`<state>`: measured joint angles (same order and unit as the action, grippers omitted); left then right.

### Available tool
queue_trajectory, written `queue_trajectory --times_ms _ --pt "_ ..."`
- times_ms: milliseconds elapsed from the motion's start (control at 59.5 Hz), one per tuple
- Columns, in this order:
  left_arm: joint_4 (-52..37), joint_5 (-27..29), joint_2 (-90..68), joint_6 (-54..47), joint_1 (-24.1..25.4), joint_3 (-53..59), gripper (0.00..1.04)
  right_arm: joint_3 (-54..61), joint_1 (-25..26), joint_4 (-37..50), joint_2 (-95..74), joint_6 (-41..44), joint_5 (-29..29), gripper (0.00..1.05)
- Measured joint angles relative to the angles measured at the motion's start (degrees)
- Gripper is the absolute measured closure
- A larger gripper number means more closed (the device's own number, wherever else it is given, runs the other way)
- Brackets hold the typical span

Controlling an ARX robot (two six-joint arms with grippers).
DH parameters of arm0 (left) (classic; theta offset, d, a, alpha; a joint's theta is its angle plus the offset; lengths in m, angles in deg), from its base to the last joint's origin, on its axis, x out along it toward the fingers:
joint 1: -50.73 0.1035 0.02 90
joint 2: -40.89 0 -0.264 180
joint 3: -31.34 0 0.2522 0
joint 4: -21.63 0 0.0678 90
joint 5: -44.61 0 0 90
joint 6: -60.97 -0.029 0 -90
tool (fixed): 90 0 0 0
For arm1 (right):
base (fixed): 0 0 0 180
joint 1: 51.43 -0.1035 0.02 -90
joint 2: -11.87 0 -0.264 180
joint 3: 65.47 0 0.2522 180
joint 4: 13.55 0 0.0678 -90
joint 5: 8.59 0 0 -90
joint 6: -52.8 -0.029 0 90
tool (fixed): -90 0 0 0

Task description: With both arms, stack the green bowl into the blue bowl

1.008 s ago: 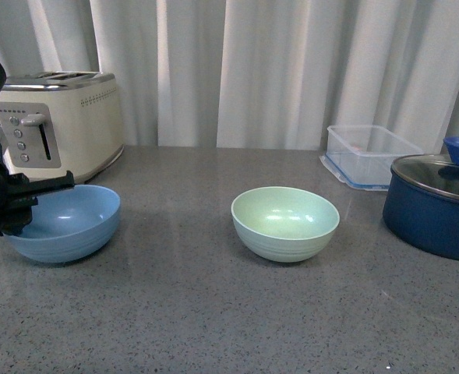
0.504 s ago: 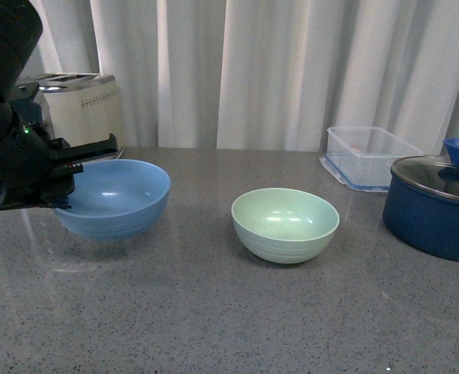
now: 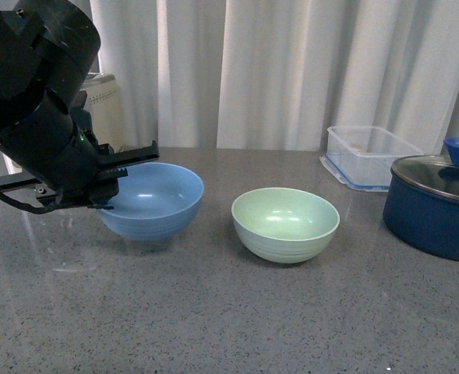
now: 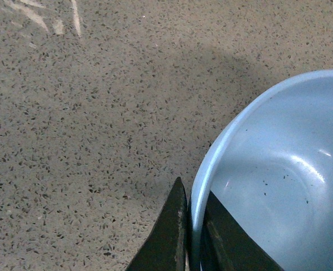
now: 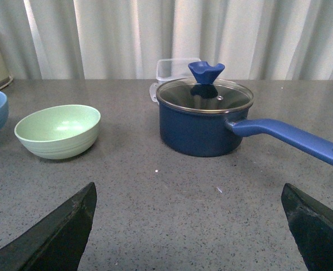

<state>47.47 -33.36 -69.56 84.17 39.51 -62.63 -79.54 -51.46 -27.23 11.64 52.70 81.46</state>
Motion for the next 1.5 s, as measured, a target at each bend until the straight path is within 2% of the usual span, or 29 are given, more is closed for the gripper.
queue_trajectory --times_ms 336,1109,1260,1428,1495 --pt "0.37 0.44 -1.64 0.09 -1.95 -0.92 1.01 0.0 0.0 0.0 0.0 0.0 0.0 0.1" --pt "-0.92 -0.15 -3.85 0.72 -2.47 -0.83 1.01 0.0 0.0 0.0 0.0 0.0 0.0 0.1" --pt "-1.29 -0.74 -2.62 0.57 -2.32 0.24 0.81 0.0 0.0 0.0 0.0 0.0 0.0 0.1" --pt "-4.61 1.29 5.62 -2.32 -1.46 5.73 0.45 0.0 0.0 0.0 0.0 0.0 0.0 0.1" --pt "-5.95 2.05 9.64 -3.37 -1.07 8.76 0.34 0.0 0.0 0.0 0.0 0.0 0.0 0.1"
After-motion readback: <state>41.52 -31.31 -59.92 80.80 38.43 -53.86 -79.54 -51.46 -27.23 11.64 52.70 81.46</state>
